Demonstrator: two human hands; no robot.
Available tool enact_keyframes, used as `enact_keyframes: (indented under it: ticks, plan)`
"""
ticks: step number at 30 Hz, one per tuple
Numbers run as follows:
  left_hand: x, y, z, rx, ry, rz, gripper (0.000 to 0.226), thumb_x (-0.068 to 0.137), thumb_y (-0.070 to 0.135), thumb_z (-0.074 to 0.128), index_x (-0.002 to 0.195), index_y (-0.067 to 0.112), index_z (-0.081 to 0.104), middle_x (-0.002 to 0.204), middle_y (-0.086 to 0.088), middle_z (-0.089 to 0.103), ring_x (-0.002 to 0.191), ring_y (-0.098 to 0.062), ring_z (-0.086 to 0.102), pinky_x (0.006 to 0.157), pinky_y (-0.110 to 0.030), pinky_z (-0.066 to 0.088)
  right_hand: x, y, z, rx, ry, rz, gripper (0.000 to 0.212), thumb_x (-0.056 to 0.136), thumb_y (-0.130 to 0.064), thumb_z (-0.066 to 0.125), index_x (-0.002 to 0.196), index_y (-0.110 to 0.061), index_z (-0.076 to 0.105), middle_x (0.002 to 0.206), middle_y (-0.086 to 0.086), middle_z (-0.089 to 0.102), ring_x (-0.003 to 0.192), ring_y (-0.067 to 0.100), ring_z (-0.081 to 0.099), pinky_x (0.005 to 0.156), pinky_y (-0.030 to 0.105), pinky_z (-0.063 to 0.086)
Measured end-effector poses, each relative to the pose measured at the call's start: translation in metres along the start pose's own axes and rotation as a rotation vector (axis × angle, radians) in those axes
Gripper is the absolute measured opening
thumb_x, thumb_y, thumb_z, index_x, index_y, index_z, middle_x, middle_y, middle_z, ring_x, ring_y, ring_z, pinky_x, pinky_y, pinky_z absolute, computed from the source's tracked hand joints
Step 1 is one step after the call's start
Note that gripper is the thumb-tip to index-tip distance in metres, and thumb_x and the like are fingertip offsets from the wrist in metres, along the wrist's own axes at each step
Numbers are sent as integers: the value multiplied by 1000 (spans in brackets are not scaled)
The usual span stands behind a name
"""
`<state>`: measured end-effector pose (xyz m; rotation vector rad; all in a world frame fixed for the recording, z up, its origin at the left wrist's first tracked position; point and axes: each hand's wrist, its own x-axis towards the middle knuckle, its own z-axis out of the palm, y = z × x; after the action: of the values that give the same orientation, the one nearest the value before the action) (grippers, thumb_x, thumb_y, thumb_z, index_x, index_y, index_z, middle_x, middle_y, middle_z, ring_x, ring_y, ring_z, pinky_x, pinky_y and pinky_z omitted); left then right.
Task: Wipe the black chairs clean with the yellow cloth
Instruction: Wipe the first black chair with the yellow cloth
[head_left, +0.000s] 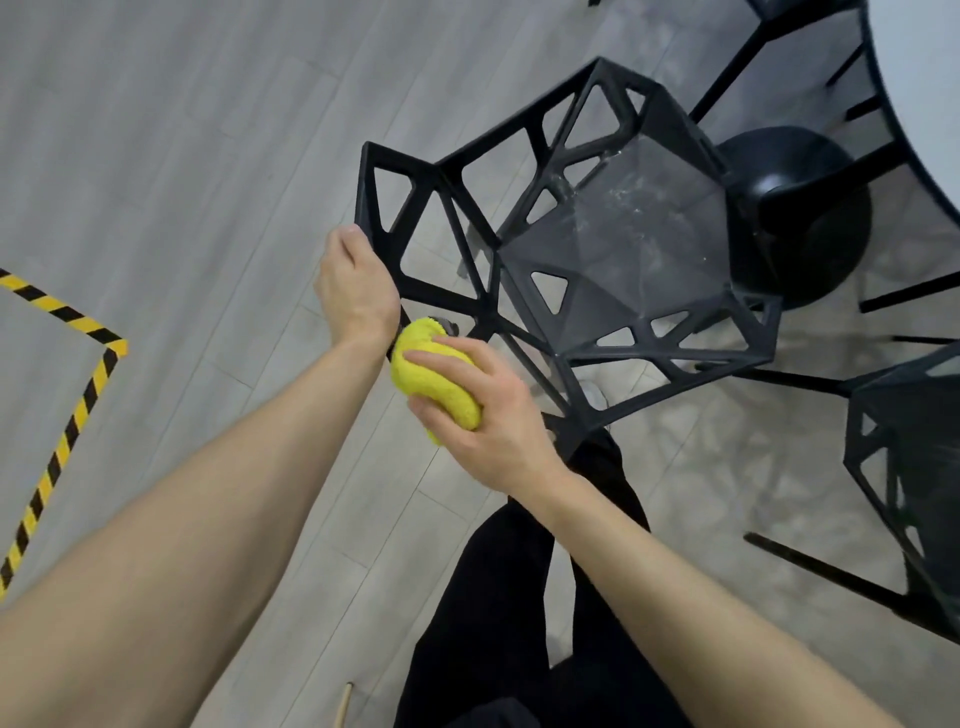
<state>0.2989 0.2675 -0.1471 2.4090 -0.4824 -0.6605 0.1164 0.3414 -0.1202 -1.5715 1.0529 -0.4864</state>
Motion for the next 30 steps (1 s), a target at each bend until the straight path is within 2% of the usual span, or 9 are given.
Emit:
enact_keyframes:
  ticks: [6, 10, 12, 16, 19, 22, 24, 26, 30]
  plan:
    - [-8, 7, -1, -37, -15, 4, 39, 113, 27, 31, 75, 23, 37, 78, 8, 44, 88, -21, 42, 84, -39, 37, -71, 41, -58, -60, 24, 100, 35, 94, -36, 76, 130, -36, 74, 134, -13, 62, 127, 15, 61, 104, 45, 51]
    - [-4, 6, -3, -66, -7, 5, 34, 111, 28, 36, 78, 22, 40, 103, -20, 63, 106, -44, 53, 95, -49, 43, -1, -2, 8, -47, 36, -32, 38, 95, -34, 78, 132, -30, 73, 141, -5, 59, 131, 19, 53, 111, 37, 45]
    - [-2, 2, -1, -79, -2, 5, 33, 110, 29, 37, 80, 16, 41, 106, -21, 62, 110, -44, 54, 96, -49, 44, -5, -2, 5, -47, 17, -84, 39, 95, -30, 79, 133, -30, 73, 146, -6, 55, 133, 19, 50, 111, 36, 44]
    - [-6, 3, -1, -162, -10, -4, 30, 110, 37, 36, 102, 14, 53, 84, 7, 49, 82, -14, 49, 85, -37, 41, -88, 50, -62, -90, -99, -32, 42, 93, -25, 82, 133, -35, 72, 145, -10, 56, 134, 20, 56, 110, 43, 49]
    - [-13, 9, -5, -189, -84, 59, 48, 112, 46, 32, 153, 25, 46, 136, 8, 60, 125, -12, 54, 107, -32, 38, -96, 75, -99, -33, -28, 240, 35, 93, -40, 75, 128, -45, 72, 128, -17, 64, 120, 11, 64, 102, 48, 54]
    - [-1, 7, -8, -235, -166, 68, 73, 107, 56, 30, 172, 28, 13, 179, 2, 22, 163, -16, 25, 133, -40, 18, -36, 57, -82, 69, 20, 202, 32, 98, -40, 74, 129, -41, 72, 128, -16, 66, 123, 10, 63, 108, 47, 51]
    - [16, -11, -11, -295, -109, -70, 94, 93, 71, 36, 172, 30, 8, 179, -9, 21, 163, -24, 28, 134, -51, 20, 1, 37, -53, 125, -105, 59, 31, 98, -37, 74, 129, -36, 74, 134, -12, 65, 130, 12, 59, 113, 39, 47]
    - [-6, -17, -15, -353, -18, -182, 97, 88, 71, 40, 169, 21, 20, 174, -18, 28, 159, -31, 34, 132, -55, 26, 3, 47, -43, 127, -220, -8, 30, 98, -33, 76, 128, -32, 76, 137, -9, 64, 131, 12, 59, 113, 32, 46]
    - [-112, -27, -5, -358, 37, -214, 60, 111, 53, 30, 157, 17, 44, 157, -1, 53, 143, -17, 48, 122, -31, 30, -54, 134, -99, -58, -249, 207, 31, 95, -50, 71, 124, -40, 76, 132, -21, 62, 123, 6, 62, 111, 44, 50]
